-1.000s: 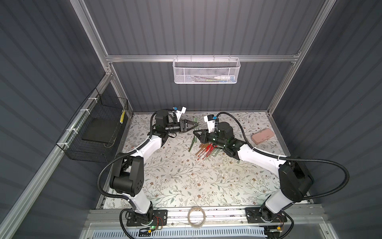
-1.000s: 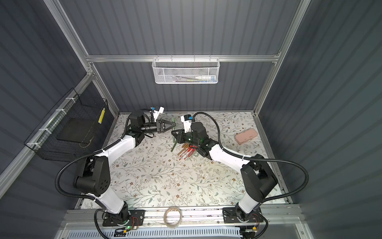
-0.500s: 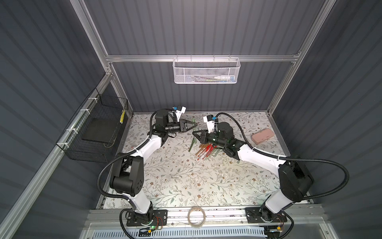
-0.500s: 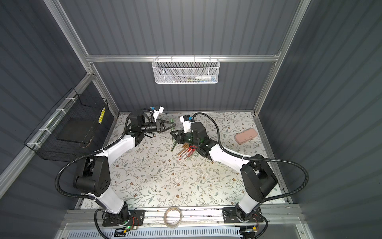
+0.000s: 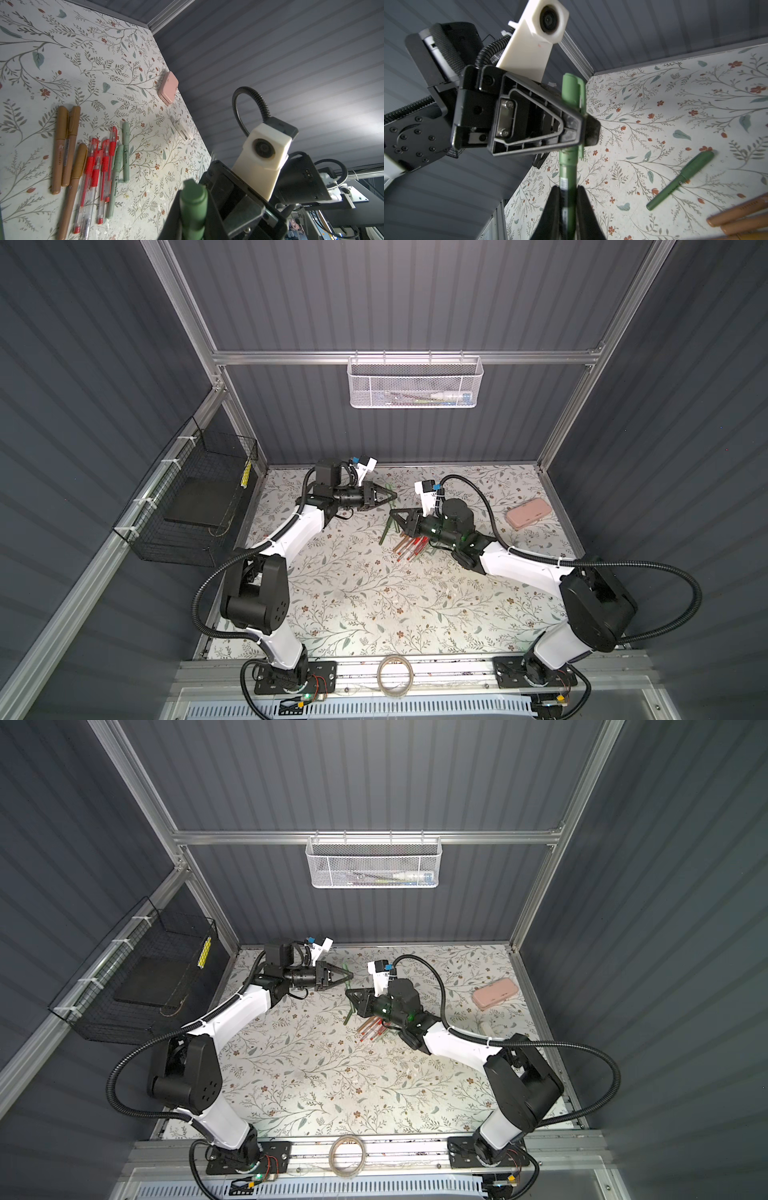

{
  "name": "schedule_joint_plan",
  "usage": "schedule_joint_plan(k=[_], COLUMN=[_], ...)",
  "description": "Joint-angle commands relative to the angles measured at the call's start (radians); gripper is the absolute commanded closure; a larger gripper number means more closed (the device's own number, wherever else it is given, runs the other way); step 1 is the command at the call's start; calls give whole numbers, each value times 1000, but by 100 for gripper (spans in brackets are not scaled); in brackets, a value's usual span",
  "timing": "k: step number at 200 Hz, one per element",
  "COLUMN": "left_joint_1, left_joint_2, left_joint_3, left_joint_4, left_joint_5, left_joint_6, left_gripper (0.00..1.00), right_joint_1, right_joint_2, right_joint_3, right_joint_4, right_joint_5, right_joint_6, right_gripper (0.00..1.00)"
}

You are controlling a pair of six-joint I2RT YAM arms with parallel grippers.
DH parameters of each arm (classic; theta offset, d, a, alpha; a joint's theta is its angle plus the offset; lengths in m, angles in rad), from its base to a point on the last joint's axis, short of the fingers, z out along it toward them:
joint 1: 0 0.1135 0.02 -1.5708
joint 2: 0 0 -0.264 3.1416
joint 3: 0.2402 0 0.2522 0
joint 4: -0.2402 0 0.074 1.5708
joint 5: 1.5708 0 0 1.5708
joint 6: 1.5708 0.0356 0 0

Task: Remove pen caps from pens
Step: Open the pen cap on the pen, then place the pen cap at the center of the table.

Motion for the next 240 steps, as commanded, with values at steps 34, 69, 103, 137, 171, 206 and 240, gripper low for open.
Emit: schedule_joint_plan(k=[34, 69, 103, 137, 171, 206, 240], left_joint_1=[181, 191, 195, 195, 195, 195, 195], left_joint_2=[20, 12, 10, -19, -57, -103, -102], left_joint_3=[207, 207, 221, 166, 103, -31, -81], left_joint_4=[-30, -77, -142, -250, -402, -457, -473], left_joint_5=[-156, -181, -226, -306, -394, -538, -744], left_joint_6=[84, 139, 190, 314, 449, 537, 602], left_gripper=[100, 100, 100, 100, 100, 100, 100], right_joint_1=[23, 21, 12, -18, -60, -135, -216], right_joint_2=[-48, -70, -92, -139, -224, -316, -398], right_joint_3=[-146, -165, -172, -186, -217, -229, -233], right_joint_4=[-94, -100, -117, -144, -193, -305, -423], right_joint_5=[-49, -50, -3, 38, 68, 70, 99], right_joint_6=[-1, -13, -17, -21, -48, -76, -104], right_gripper=[100, 100, 100, 100, 100, 100, 100])
